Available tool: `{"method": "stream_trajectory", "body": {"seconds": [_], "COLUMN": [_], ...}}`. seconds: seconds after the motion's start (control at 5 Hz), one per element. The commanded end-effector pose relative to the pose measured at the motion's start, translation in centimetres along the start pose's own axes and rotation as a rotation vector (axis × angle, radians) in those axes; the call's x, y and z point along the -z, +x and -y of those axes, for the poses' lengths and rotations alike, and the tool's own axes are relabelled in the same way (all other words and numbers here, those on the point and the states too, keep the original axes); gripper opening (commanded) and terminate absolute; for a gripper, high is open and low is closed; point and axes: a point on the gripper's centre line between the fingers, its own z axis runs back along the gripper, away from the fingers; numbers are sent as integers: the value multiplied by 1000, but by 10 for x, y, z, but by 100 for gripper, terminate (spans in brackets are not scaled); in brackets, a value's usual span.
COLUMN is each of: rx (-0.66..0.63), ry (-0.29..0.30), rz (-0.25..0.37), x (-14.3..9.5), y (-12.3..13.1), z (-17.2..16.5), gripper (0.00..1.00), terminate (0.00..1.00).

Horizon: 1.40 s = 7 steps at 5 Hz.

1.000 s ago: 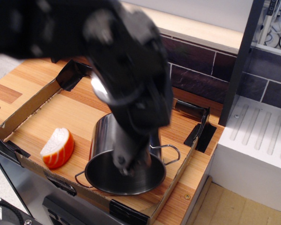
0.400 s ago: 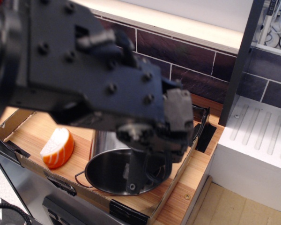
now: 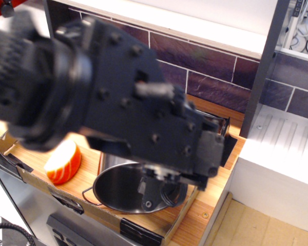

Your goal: Upright metal pot

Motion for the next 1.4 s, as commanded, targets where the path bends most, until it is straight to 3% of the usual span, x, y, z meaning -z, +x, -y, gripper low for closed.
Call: {"method": "stream_trajectory", "body": {"seconds": [0.0, 0.2, 0.4, 0.6, 0.8, 1.2], "rx": [6, 7, -17, -42, -121, -269], "ry": [10, -32, -79, -177, -292, -512], "rz": [-1, 3, 5, 53, 173, 338], "x": [5, 5, 4, 7, 8, 21], "y": [-19, -22, -26, -32, -41, -58], "z": [-9, -6, -10, -21, -39, -65], "gripper": [100, 0, 0, 0, 0, 0], "terminate": [0, 0, 0, 0, 0, 0]}}
